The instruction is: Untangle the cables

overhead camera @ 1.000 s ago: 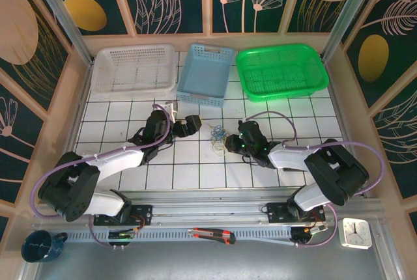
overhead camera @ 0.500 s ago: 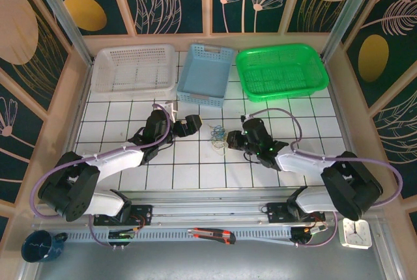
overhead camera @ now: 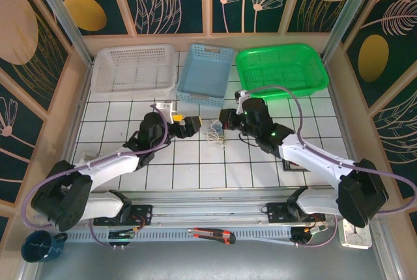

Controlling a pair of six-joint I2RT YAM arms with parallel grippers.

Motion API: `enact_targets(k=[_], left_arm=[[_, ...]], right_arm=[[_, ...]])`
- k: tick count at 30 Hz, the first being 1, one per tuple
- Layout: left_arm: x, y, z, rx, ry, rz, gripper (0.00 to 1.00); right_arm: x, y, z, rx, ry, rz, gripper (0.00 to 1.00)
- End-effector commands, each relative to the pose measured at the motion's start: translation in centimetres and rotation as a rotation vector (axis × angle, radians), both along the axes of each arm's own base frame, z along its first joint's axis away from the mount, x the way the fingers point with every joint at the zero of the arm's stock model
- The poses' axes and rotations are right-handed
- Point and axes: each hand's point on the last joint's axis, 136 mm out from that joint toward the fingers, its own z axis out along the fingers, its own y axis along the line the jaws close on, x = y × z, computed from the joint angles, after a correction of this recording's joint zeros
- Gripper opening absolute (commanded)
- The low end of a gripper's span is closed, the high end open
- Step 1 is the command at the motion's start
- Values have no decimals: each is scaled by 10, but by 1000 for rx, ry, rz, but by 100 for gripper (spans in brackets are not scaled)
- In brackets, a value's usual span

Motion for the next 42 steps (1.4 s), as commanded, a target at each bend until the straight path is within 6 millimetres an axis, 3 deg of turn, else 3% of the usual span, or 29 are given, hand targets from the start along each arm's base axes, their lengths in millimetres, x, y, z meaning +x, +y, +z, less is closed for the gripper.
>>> enact_targets(k=[1,5,11,19,25,28,33,42], left_arm=[[-8,-7,25,-39,-138,-68,99],[-12,-11,27,-47,-169,-101,99],[-11,-19,27,-16,-223,-118,98],[4,-25,13,52,-233,-90,96],[16,-39,15,35,-263,-97,96],[21,-51,10,37,-256,-114,89],[21,-58,-12,42,-207,-132,71],[4,-42,-53,58,-122,-108,49]], right_arm=[[-1,12,24,-8,-48,56,0],[1,23,37,4,-65,79,0],[3,36,41,7,-66,101,0],[-2,46,43,6,-61,119,0],[-8,53,50,23,-64,143,0],[-11,58,62,42,-77,155,0],[-8,57,104,89,-149,145,0],[-9,35,230,281,-353,132,0]])
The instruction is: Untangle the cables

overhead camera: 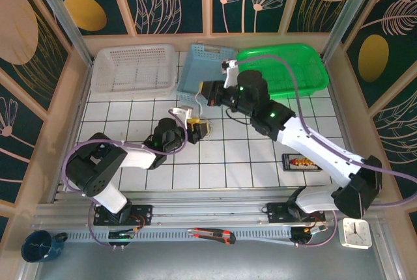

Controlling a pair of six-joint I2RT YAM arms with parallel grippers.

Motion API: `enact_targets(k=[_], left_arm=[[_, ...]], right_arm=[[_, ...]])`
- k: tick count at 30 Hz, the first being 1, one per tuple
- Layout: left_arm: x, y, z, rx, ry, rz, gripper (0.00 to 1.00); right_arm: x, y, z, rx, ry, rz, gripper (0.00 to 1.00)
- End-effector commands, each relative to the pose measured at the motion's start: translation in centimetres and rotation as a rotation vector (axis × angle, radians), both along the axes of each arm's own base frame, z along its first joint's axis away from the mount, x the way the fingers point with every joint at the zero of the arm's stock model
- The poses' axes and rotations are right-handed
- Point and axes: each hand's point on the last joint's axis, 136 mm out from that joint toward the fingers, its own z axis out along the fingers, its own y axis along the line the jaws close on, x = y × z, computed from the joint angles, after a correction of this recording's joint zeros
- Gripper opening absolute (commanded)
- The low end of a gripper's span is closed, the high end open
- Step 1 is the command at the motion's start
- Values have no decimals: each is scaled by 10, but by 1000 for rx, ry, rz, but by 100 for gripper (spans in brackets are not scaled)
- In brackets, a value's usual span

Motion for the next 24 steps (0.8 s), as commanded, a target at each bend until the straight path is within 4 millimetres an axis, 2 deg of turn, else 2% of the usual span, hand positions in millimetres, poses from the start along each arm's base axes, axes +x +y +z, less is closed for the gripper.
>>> enact_targets(k=[1,6,10,13,17,24], left_arm=[[-4,1,-2,-23,-8,4,46],[-8,6,-15,-10,20,11,42],[-10,8,-19,-3,30,15,41],[-10,10,-22,2,37,22,42],[-12,11,-21,1,40,22,46],[-15,14,7,-14,-18,19,65]], right_arm=[[-11,-22,85,151,-146,6,0],[-14,-44,131,243,-215,-7,0],[-10,-63,146,276,-243,-47,0],[-7,-73,149,296,-243,-59,0],[-4,-70,142,300,-218,-30,0],[-5,-58,118,287,-164,23,0]])
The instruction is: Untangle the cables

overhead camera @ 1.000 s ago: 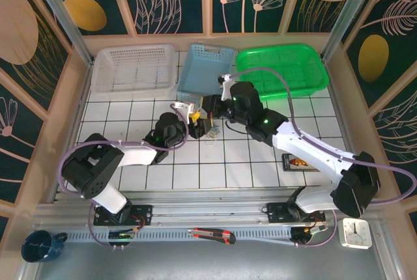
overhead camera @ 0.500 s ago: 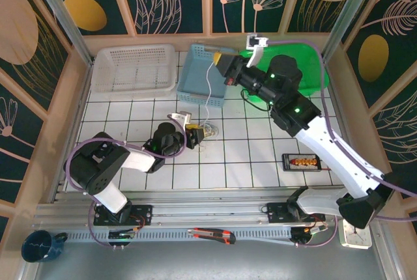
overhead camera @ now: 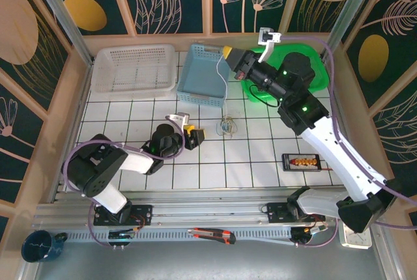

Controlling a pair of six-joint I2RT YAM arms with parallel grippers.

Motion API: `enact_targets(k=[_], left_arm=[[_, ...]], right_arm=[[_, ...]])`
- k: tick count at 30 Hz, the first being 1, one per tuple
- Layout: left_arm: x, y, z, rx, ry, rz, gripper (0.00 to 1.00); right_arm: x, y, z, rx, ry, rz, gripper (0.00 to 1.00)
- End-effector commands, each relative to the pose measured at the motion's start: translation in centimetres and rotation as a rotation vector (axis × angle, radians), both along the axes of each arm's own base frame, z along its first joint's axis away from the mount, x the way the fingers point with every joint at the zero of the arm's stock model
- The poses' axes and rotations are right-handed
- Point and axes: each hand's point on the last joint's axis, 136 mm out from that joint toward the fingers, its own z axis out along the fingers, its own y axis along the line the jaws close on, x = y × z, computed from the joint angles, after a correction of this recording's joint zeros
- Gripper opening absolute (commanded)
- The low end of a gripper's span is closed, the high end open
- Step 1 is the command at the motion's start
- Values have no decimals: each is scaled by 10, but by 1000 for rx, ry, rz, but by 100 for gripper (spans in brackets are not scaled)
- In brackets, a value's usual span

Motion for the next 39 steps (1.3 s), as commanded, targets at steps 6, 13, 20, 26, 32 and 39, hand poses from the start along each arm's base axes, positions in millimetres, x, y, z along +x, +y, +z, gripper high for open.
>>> enact_targets(k=[6,13,20,26,32,39], left_arm=[[-2,-6,52,-35,-131,-44,75],[2,-19,74,-69,-172,-89,80],[21,-23,70,-53,-184,-40,78],[26,-26,42,-40,-132,-35,61],[15,-20,5,-23,-58,-37,39],[1,-14,-27,-11,18,-50,41]], right_arm=[[-14,17,1,20,-15,90,0],[-27,42,12,15,-36,155,0],[-37,60,20,22,-47,204,0],[-42,67,30,34,-63,225,0],[-45,63,61,59,-126,214,0],[-47,47,116,110,-247,163,0]])
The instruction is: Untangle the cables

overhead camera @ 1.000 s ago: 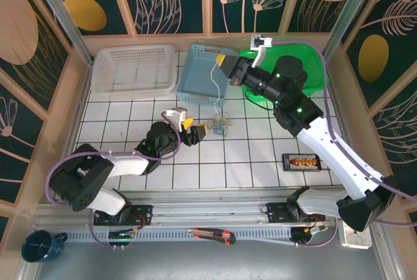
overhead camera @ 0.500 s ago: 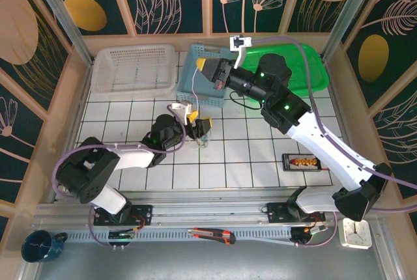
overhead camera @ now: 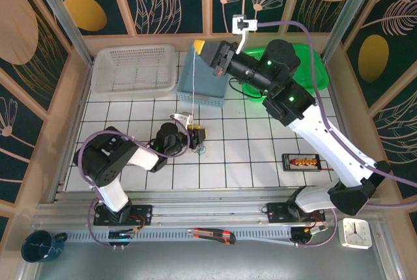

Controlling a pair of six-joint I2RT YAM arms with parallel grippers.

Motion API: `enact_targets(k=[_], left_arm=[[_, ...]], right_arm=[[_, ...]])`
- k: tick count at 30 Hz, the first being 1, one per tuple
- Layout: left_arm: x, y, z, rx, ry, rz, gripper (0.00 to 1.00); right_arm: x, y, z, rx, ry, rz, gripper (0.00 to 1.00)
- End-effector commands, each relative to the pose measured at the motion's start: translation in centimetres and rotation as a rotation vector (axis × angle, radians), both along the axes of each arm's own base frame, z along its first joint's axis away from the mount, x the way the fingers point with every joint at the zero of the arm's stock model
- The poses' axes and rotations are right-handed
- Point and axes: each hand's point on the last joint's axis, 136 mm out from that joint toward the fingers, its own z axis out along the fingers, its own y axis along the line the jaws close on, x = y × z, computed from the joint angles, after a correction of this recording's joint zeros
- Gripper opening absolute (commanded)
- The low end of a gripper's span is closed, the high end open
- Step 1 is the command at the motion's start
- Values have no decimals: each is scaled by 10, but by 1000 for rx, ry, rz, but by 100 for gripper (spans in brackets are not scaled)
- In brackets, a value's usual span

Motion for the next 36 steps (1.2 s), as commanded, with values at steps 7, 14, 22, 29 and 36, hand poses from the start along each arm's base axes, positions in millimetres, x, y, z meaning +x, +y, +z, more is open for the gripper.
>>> enact_targets(k=[7,14,22,29,36], left_arm=[[-14,2,-15,-24,39,-23,41],[-18,6,-21,-16,55,-15,41],[-16,2,-2,-62,44,-16,55],[-10,-7,47,-127,3,-35,89],[-3,-8,95,-148,-57,-19,99]], right_arm=[[-8,-50,94,149,-216,-125,0],[-7,-93,127,222,-282,-227,0],[20,-134,119,184,-269,-405,0],[64,-164,88,126,-214,-542,0],[127,-191,52,74,-146,-623,0]])
